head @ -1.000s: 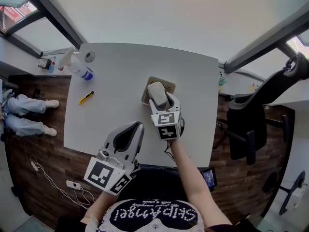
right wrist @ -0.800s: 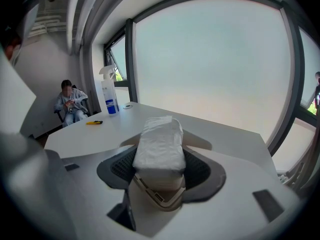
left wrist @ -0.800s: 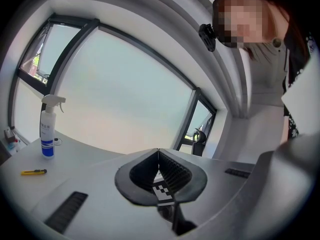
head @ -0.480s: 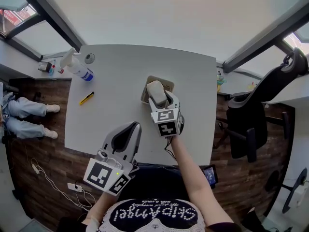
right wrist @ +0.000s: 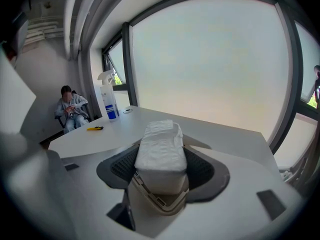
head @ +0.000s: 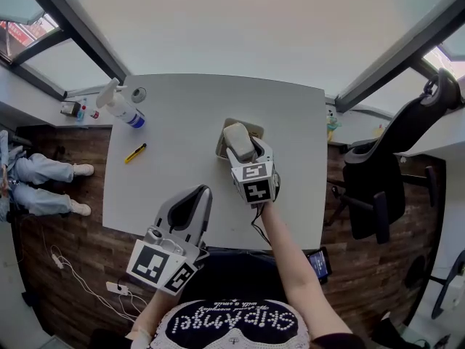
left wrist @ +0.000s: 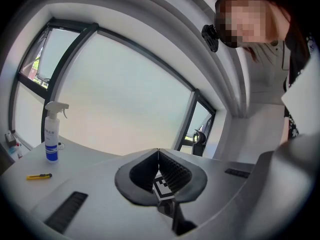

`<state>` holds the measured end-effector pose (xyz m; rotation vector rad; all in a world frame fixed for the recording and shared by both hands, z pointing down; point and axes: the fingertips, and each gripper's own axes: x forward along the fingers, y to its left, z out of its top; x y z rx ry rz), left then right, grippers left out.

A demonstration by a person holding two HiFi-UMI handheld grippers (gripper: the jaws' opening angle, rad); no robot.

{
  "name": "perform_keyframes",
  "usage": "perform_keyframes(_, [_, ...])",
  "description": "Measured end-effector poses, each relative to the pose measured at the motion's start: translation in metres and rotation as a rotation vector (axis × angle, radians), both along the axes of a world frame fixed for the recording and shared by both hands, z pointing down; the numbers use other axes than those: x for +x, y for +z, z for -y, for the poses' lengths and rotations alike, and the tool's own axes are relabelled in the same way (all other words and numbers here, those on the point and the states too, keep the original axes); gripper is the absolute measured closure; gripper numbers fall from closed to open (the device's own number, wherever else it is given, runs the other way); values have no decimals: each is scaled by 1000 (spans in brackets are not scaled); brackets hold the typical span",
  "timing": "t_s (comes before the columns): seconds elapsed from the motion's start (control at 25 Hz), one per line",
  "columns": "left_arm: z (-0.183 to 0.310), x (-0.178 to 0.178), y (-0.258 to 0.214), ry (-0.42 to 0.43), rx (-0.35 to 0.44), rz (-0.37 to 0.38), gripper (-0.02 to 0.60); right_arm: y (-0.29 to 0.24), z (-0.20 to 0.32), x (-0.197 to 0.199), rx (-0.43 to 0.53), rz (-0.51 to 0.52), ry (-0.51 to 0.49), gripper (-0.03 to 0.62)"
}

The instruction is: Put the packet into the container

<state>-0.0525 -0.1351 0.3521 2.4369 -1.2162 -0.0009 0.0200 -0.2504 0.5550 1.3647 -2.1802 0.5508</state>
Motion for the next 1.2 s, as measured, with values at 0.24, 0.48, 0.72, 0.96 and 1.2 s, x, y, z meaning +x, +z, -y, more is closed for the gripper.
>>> perform_keyframes(0.24, [-1, -5, -4, 1, 9, -7, 572, -8, 2, -3, 24, -7, 1, 332])
perform_keyframes(0.48, [-2, -14, -5, -10, 14, -9, 572, -14, 1, 2, 20, -18, 18, 332])
perform_keyframes(0.72, [-4, -16, -7, -10, 21, -15, 572, -15, -1, 5, 15, -19, 38, 332])
perform_keyframes(0.96, [-6, -18, -10, -12, 27, -16, 572, -25, -2, 8, 37, 3, 50, 332])
perform_keyframes(1.2, [-8, -16, -12, -5, 35, -20, 572, -48, 0, 8, 86, 25, 48, 332])
